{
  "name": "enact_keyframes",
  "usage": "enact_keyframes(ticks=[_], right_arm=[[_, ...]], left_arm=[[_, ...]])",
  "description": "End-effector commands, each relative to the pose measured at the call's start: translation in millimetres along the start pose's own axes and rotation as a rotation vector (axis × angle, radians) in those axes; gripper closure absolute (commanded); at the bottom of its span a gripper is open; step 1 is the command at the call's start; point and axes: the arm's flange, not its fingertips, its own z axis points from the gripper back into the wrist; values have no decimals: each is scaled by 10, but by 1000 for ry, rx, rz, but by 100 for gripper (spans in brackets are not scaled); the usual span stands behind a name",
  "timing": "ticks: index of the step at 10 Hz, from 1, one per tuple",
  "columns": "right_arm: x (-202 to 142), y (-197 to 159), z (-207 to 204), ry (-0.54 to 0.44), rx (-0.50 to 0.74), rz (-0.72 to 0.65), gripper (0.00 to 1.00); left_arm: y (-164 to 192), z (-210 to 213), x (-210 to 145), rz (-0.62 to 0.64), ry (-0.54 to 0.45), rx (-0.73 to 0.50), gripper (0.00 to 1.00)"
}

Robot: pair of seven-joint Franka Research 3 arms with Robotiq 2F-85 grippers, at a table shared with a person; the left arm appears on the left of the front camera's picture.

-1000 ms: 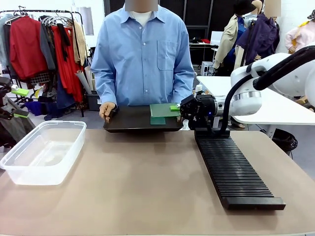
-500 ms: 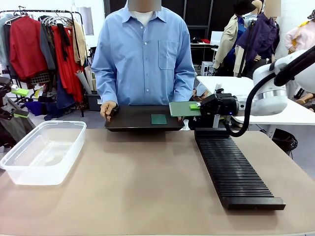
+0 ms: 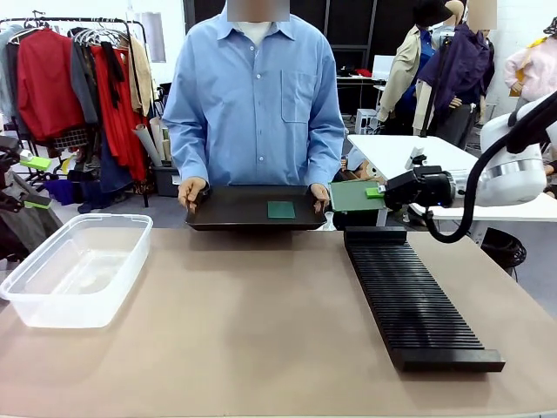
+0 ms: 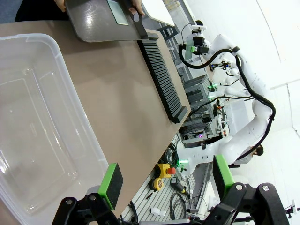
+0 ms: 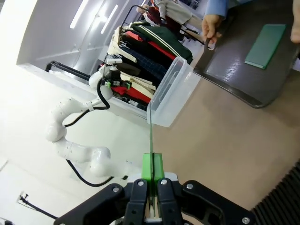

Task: Sort PCBs into racks and boxes based on the side picked up.
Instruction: If the short side of the Blank PCB is picked up, insert it into the PCB Rack ; if the long side is picked up, place it in the Organizing box.

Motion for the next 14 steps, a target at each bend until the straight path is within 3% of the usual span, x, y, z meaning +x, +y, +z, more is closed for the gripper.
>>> enact_keyframes(ticks=[1, 3, 9, 14], right_arm=[[-36, -2, 204, 31, -27, 103, 100], [-74, -33, 436, 48, -64, 215, 100], [-236, -326, 851, 45, 44, 468, 100], [-366, -588, 1002, 63, -42, 702, 100]], left_arm=[[-10, 4, -10, -3, 6, 2, 0], [-10, 4, -10, -3, 6, 2, 0], [-10, 4, -10, -3, 6, 2, 0], [-10, 4, -10, -3, 6, 2, 0]])
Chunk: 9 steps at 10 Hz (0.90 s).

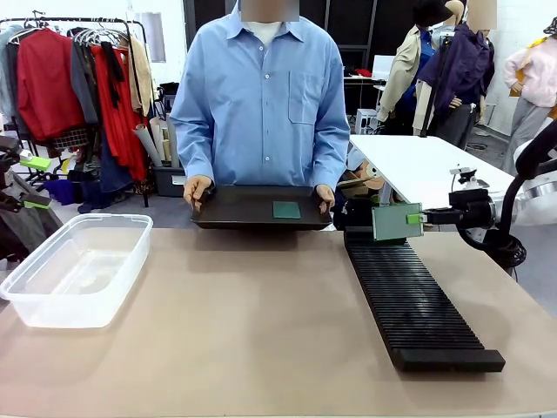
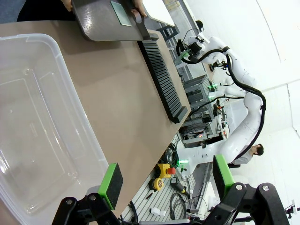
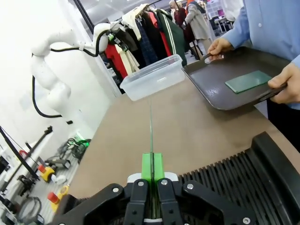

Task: Sort PCBs into racks and boxes based on the side picked up.
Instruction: If the short side of the Blank PCB is picked up, insert it into the PCB Rack ; if the long side is picked up, place it in the Organizing box.

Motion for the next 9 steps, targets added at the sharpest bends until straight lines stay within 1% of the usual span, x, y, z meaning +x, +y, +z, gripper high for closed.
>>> enact_keyframes(ticks=[1, 4, 9], right_arm=[[-137, -33, 49, 14, -32, 83, 100], [-388, -68, 72, -55, -21, 114, 100], [-649, -142, 55, -56, -50, 181, 100]], left_arm=[[-10, 3, -10, -3, 6, 2, 0], [-10, 3, -10, -3, 6, 2, 0], [-10, 3, -10, -3, 6, 2, 0]])
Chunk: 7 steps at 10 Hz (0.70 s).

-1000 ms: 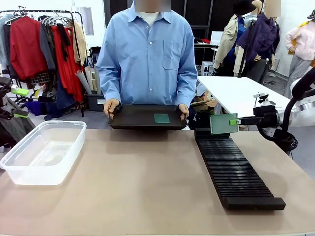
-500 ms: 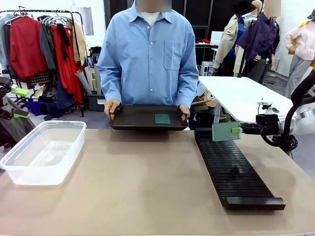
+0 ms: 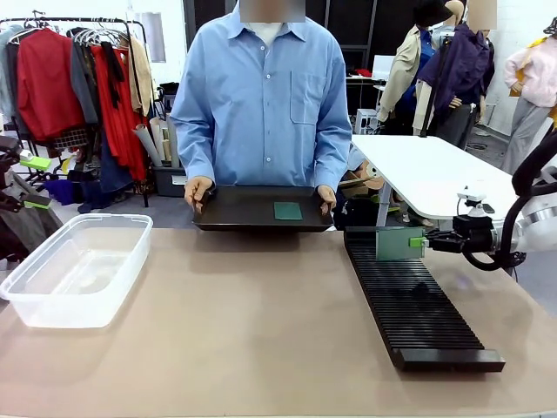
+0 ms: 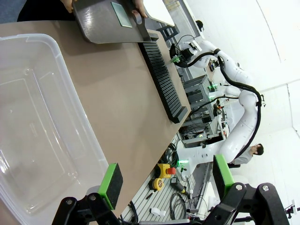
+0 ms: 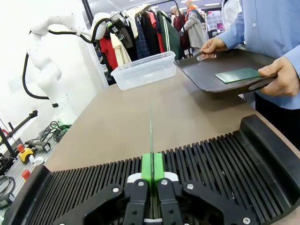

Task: Sort PCBs into racks and boxes based on the side picked up.
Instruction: If the short side of the Blank PCB is picked up, insert it into the PCB Rack ; if the long side is picked up, place it in the Organizing box.

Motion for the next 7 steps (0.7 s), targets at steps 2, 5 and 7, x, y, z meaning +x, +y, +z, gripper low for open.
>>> enact_keyframes(ticks=[2, 5, 7], right_arm=[[0, 0, 0, 0, 0, 0, 100], [0, 0, 0, 0, 0, 0, 100], [0, 0, 0, 0, 0, 0, 100]], left_arm=[[-10, 3, -10, -3, 6, 2, 0], [-10, 3, -10, -3, 6, 2, 0], [-10, 3, -10, -3, 6, 2, 0]])
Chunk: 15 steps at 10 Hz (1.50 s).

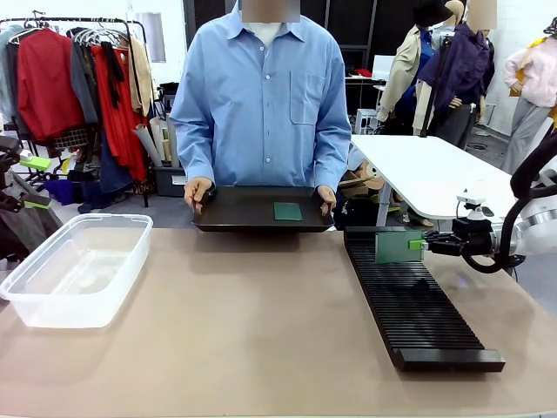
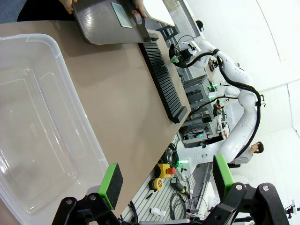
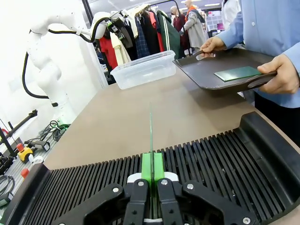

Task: Sort PCBs into racks and boxes based on the side picked up.
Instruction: If the short side of the Blank PCB is picked up, insert it into the PCB Rack ; if the long side is picked up, place it in the Organizing box.

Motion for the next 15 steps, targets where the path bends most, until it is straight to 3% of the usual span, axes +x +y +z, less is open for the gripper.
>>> enact_keyframes(ticks=[1, 4, 9, 15], right_arm=[[45, 12, 2, 1, 0, 3, 100], [0, 0, 0, 0, 0, 0, 100], [-130, 29, -10, -65, -42, 146, 100], [-101, -40, -157, -14, -36, 154, 100]], left_arm=[[-10, 3, -10, -3, 6, 2, 0], [-10, 3, -10, -3, 6, 2, 0], [-10, 3, -10, -3, 6, 2, 0], [-10, 3, -10, -3, 6, 2, 0]])
